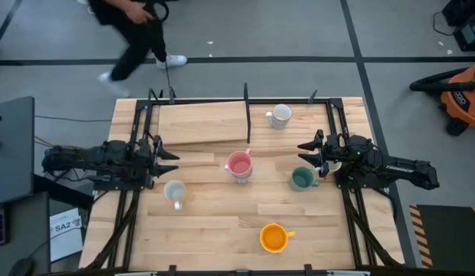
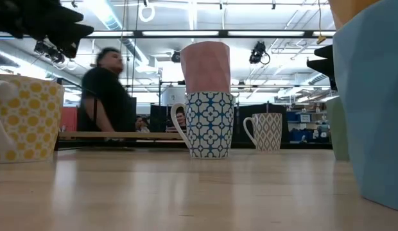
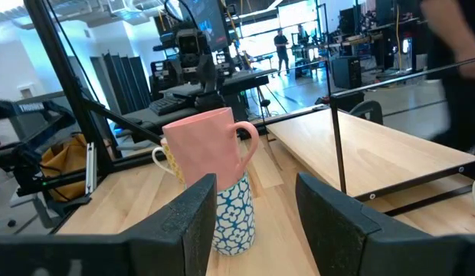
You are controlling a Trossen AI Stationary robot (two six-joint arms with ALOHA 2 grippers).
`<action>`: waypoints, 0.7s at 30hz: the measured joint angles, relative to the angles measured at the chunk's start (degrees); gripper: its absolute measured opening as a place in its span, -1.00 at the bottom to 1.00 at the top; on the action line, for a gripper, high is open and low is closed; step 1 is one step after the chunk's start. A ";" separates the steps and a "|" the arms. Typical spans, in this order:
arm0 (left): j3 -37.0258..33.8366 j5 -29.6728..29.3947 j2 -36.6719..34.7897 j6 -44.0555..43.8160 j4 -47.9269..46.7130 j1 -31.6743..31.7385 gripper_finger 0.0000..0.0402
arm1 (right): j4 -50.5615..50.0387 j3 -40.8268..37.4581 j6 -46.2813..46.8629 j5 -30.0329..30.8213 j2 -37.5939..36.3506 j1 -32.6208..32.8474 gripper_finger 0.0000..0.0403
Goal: Place coffee mugs
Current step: Put the yellow patterned mug on the shelf
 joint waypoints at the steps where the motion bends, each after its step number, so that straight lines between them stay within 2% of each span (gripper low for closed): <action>1: 2.49 0.00 1.79 -0.99 -3.82 -0.27 -0.20 | -0.01 -0.01 0.00 0.00 0.00 0.01 -0.08; 7: 15.89 0.46 14.09 -10.41 -25.65 -2.23 -0.20 | 0.00 -0.01 0.00 0.00 0.00 0.00 -0.08; 12: 23.90 6.03 23.98 -23.06 -39.32 -4.03 -0.20 | 0.00 0.00 0.00 0.02 0.00 0.00 -0.08; 18: 28.45 15.88 33.90 -39.42 -50.05 -6.16 -0.20 | 0.00 0.00 0.00 0.02 0.00 0.01 -0.08; 21: 28.70 18.53 37.66 -46.52 -51.94 -7.00 -0.20 | 0.00 0.00 0.00 0.02 0.00 0.00 -0.08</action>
